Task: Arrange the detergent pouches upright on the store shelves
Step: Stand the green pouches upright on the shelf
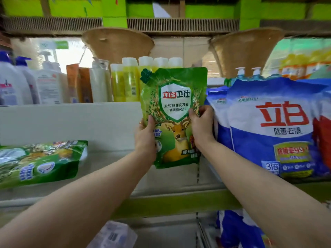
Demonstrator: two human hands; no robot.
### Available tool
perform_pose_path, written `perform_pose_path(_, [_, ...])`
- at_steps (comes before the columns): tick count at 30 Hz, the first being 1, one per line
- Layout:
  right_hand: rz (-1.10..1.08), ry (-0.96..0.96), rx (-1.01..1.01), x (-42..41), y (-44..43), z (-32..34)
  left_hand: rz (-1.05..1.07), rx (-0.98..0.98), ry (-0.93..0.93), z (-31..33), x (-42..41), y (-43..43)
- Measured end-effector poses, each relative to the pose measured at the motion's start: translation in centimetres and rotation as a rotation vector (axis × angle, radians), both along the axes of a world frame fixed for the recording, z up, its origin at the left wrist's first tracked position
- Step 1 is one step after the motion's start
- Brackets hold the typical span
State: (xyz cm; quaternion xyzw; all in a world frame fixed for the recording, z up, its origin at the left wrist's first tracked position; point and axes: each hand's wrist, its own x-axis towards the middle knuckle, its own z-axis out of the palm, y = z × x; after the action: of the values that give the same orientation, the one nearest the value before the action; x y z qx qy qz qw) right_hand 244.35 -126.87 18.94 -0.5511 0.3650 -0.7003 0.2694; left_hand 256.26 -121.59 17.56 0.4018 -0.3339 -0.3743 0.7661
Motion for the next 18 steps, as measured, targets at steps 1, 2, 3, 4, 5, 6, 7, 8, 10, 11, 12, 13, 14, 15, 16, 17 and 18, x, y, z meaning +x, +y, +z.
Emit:
perform_pose_path(1, [-0.002, 0.004, 0.007, 0.2, -0.2, 0.1, -0.013, -0.002, 0.006, 0.0, 0.1, -0.2])
perform_pose_path(2, [0.02, 0.008, 0.019, 0.3, -0.3, 0.1, -0.029, -0.005, 0.013, 0.1, 0.2, -0.3])
perform_pose_path(3, [0.052, 0.017, 0.032, 0.4, -0.2, 0.2, -0.047, -0.008, 0.021, 0.1, 0.3, -0.3])
perform_pose_path(4, [0.068, 0.036, 0.033, 0.4, -0.2, 0.1, -0.058, -0.007, 0.024, 0.1, 0.4, -0.3])
perform_pose_path(5, [0.064, 0.059, 0.029, 0.4, -0.1, 0.0, -0.065, -0.003, 0.027, 0.1, 0.4, -0.2])
perform_pose_path(6, [0.045, 0.085, 0.018, 0.3, 0.1, -0.1, -0.078, -0.001, 0.032, 0.0, 0.5, -0.1])
perform_pose_path(7, [0.017, 0.106, 0.005, 0.2, 0.2, -0.3, -0.098, -0.002, 0.036, 0.0, 0.5, 0.1])
perform_pose_path(8, [-0.015, 0.13, -0.007, 0.0, 0.4, -0.4, -0.112, -0.001, 0.031, 0.0, 0.5, 0.2])
perform_pose_path(10, [-0.065, 0.178, -0.035, -0.3, 0.8, -0.7, -0.09, 0.015, -0.02, 0.2, 0.3, 0.8])
perform_pose_path(11, [-0.068, 0.197, -0.03, -0.4, 1.1, -0.8, -0.063, 0.029, -0.044, 0.2, 0.2, 1.0])
perform_pose_path(12, [-0.061, 0.22, -0.012, -0.6, 1.4, -0.9, -0.033, 0.043, -0.055, 0.2, 0.3, 1.2])
perform_pose_path(13, [-0.059, 0.256, 0.014, -0.7, 1.7, -1.2, -0.008, 0.056, -0.052, 0.2, 0.3, 1.4])
perform_pose_path(14, [-0.073, 0.31, 0.029, -1.0, 2.0, -1.5, 0.017, 0.072, -0.041, 0.1, 0.4, 1.7])
perform_pose_path(15, [-0.099, 0.376, 0.038, -1.1, 2.4, -1.9, 0.045, 0.087, -0.03, 0.0, 0.5, 1.9])
perform_pose_path(16, [-0.144, 0.449, 0.028, -1.4, 3.0, -2.2, 0.081, 0.108, -0.034, -0.2, 0.6, 2.3])
perform_pose_path(17, [-0.21, 0.524, -0.001, -1.5, 3.6, -2.4, 0.123, 0.132, -0.051, -0.4, 0.6, 2.6])
perform_pose_path(18, [-0.292, 0.585, -0.07, -1.6, 4.3, -2.5, 0.166, 0.153, -0.069, -0.6, 0.6, 2.9])
